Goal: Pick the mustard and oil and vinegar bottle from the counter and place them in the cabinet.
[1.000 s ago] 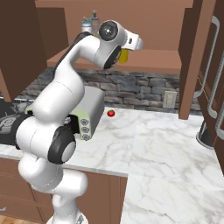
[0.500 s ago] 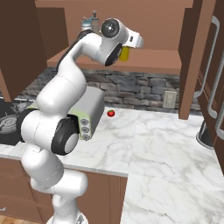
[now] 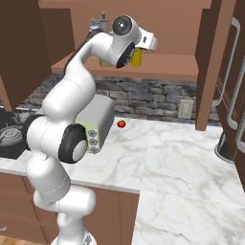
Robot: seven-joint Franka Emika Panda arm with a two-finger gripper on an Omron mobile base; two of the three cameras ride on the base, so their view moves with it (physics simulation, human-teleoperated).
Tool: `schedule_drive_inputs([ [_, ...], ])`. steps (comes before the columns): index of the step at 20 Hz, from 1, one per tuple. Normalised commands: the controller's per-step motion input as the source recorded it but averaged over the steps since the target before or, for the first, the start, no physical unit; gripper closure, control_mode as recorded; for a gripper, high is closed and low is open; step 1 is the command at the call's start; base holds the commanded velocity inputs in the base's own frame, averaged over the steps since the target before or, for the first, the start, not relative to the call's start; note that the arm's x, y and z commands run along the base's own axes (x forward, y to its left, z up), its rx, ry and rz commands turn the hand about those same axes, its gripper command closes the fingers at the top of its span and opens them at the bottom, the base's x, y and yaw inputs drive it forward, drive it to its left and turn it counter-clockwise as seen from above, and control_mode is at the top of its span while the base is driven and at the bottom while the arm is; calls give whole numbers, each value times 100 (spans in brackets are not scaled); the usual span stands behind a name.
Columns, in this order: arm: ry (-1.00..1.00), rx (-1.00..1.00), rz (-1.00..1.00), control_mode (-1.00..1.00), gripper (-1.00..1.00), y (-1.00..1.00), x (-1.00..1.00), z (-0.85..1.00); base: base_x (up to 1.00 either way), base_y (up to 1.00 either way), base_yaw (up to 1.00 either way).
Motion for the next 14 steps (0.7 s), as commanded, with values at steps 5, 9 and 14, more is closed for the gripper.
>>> schedule_drive_inputs([
  [5,4,0,0,-100,100,0,10,-32,0,0,0],
  [9,3,0,0,-100,-100,0,5,-32,0,0,0],
  [14,0,0,0,-100,-100,-2,0,-15,0,0,0],
])
